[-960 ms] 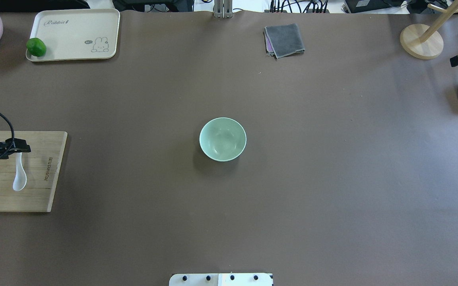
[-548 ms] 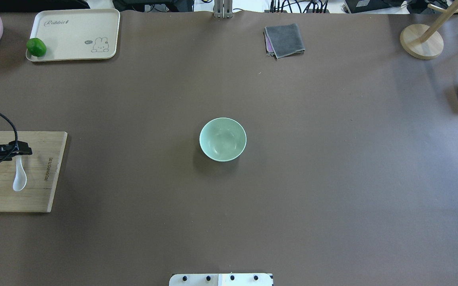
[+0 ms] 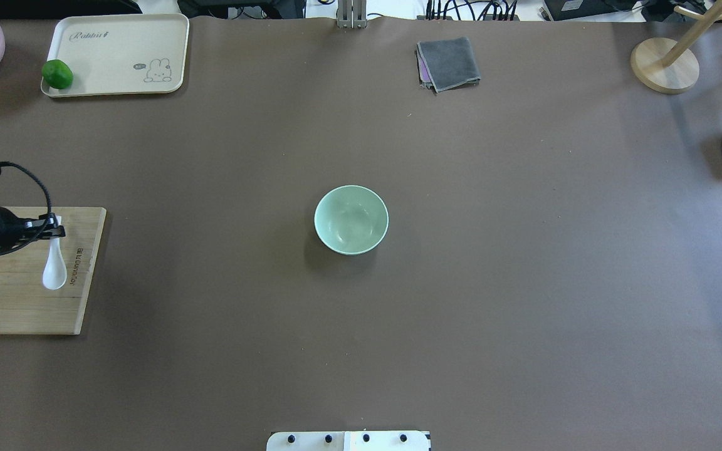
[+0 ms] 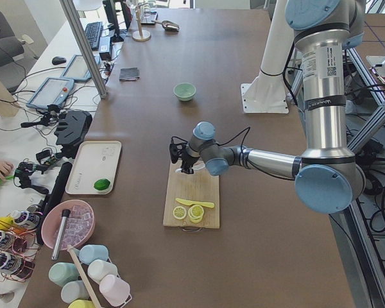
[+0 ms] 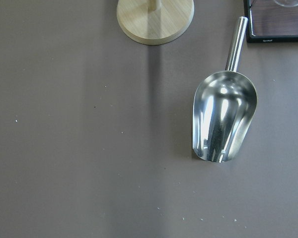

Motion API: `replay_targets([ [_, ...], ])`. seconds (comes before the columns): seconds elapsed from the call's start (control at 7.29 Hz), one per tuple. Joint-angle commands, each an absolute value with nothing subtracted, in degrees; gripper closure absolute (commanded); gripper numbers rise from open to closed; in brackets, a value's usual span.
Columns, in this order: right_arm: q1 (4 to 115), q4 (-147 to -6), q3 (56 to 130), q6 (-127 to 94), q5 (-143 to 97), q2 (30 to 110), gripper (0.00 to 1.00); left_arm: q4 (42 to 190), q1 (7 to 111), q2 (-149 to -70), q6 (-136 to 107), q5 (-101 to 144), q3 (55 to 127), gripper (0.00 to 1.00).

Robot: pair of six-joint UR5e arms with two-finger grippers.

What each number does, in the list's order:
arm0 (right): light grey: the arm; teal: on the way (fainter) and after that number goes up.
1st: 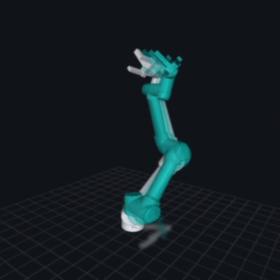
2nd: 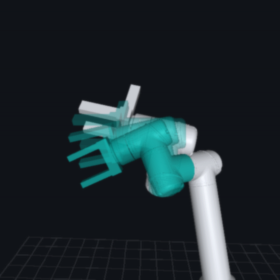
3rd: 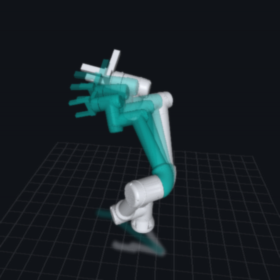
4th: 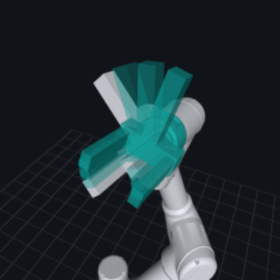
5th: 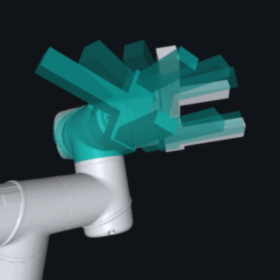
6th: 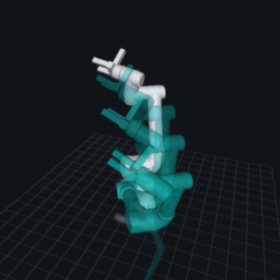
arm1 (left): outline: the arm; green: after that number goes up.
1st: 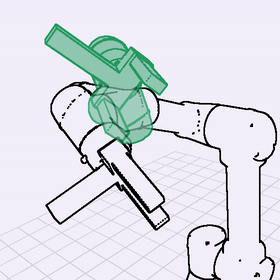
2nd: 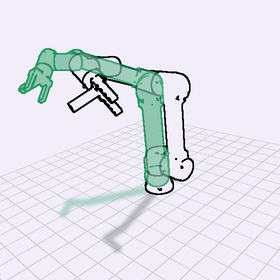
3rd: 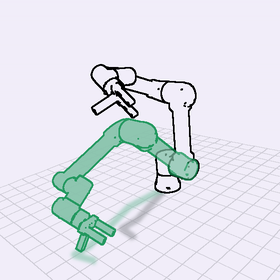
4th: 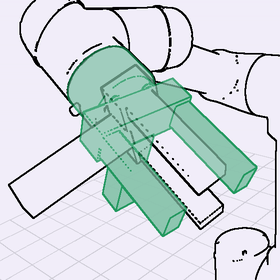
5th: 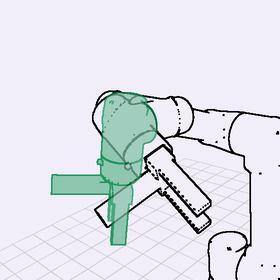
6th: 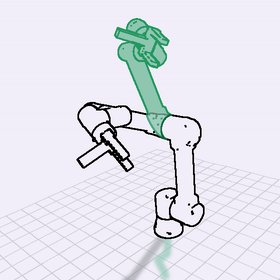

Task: Place spoon in bowl
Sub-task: 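Grasp the white spoon on the cutting board with the left gripper, then lift the spoon and carry it with the left gripper into the green bowl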

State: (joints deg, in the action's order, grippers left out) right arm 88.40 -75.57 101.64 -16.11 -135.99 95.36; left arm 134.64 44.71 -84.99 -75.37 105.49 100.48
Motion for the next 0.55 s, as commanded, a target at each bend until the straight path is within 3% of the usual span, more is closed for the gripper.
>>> replay_targets([
  [0.0, 89.0, -74.6, 101.3, -14.8, -136.4, 97.5, 0.0, 117.5, 44.7, -100.5, -78.7, 105.4, 103.5, 1.0],
  [0.41, 89.0, -72.5, 99.8, -14.9, -136.4, 98.3, 0.0, 111.2, 36.5, -118.1, -92.0, 99.4, 99.1, 1.0],
])
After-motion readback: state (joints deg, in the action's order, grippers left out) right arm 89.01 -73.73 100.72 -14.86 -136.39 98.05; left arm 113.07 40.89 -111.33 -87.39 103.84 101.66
